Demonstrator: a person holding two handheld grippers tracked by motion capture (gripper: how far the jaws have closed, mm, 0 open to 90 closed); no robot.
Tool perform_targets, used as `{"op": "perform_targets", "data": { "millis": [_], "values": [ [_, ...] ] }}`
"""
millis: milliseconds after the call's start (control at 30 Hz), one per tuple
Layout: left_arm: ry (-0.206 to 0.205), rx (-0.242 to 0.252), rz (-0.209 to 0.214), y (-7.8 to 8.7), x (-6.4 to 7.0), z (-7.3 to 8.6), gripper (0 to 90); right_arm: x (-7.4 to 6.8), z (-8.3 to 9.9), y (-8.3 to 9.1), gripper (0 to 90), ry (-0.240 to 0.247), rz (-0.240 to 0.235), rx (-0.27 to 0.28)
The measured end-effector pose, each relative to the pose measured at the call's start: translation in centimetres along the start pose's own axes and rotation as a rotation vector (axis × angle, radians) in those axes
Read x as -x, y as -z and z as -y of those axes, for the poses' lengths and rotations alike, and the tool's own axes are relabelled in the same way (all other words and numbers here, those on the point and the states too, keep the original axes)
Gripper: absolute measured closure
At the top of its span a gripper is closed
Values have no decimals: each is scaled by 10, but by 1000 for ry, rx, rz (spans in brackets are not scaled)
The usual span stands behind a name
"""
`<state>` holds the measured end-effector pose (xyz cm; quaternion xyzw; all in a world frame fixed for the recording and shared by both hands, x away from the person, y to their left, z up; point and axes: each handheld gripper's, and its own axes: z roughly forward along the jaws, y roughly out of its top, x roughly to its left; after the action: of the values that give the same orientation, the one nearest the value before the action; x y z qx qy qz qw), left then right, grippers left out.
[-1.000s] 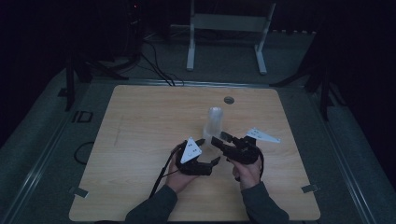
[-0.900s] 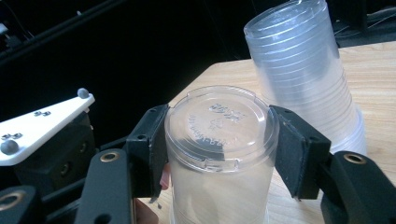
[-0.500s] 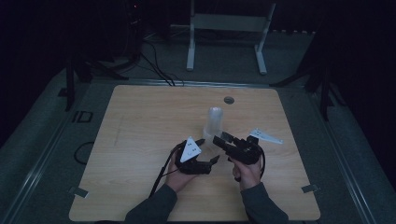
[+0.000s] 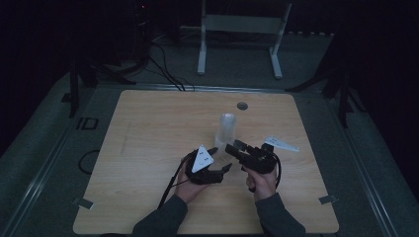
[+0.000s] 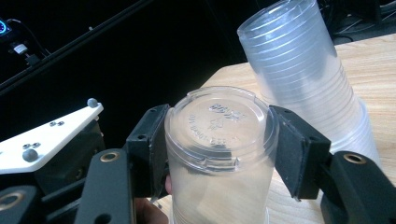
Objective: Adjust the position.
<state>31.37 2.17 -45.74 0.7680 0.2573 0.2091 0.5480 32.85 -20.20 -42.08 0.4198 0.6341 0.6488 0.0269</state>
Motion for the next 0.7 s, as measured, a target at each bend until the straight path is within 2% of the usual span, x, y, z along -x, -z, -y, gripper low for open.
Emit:
{"op": "perform_targets", "data": {
  "millis": [400,633,700],
  "values": [
    [-35,-24,18,3,-2,-1,300,4,-2,1,370,6,-6,-23],
    [-51,-28,18,7,-7,-3,300,2,-6,4,329,42,-9,-43],
    [-44,-27,16,9,-10,-3,301,2,-7,5,323,70,-10,-56]
  ]
}}
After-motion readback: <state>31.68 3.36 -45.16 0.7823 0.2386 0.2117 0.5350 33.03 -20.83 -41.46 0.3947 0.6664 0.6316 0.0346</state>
